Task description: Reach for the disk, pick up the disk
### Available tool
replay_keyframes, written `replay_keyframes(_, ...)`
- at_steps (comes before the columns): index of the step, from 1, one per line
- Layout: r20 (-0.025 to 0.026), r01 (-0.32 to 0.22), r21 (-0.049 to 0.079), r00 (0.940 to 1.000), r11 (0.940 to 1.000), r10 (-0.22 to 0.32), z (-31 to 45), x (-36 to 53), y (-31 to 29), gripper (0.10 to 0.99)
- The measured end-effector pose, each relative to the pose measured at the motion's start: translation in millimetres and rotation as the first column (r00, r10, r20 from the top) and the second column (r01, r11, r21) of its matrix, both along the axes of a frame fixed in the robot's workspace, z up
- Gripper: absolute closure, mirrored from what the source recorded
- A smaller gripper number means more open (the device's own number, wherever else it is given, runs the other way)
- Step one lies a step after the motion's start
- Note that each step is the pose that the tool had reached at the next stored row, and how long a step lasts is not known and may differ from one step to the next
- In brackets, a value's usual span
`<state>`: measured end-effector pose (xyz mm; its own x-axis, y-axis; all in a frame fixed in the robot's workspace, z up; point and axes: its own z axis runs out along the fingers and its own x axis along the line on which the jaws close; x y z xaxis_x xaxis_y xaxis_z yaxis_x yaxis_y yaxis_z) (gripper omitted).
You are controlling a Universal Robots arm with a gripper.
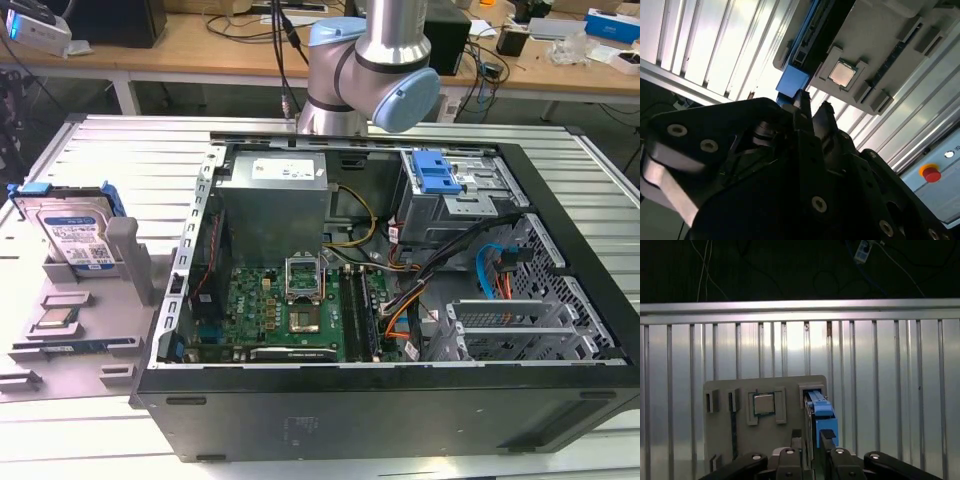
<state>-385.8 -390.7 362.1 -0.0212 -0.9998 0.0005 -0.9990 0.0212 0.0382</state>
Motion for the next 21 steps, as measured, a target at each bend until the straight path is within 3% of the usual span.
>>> replay_keyframes(1,0.0000,0.000,0.000,1.0000,1.0000,0.000,0.0,0.0,0.0,0.729)
replay_keyframes(2,0.0001,0.000,0.000,1.0000,1.0000,0.000,0.0,0.0,0.0,0.667)
replay_keyframes(3,0.0000,0.000,0.000,1.0000,1.0000,0.000,0.0,0.0,0.0,0.667)
replay_keyframes(4,0.0000,0.000,0.000,1.0000,1.0000,0.000,0.0,0.0,0.0,0.541)
replay_keyframes(6,0.0001,0.000,0.000,1.0000,1.0000,0.000,0.0,0.0,0.9,0.541)
replay_keyframes(8,0.0000,0.000,0.000,1.0000,1.0000,0.000,0.0,0.0,8.1,0.541)
replay_keyframes(11,0.0001,0.000,0.000,1.0000,1.0000,0.000,-0.1,0.0,13.0,0.541)
replay_keyframes(21,0.0000,0.000,0.000,1.0000,1.0000,0.000,-3.8,0.1,13.5,0.541)
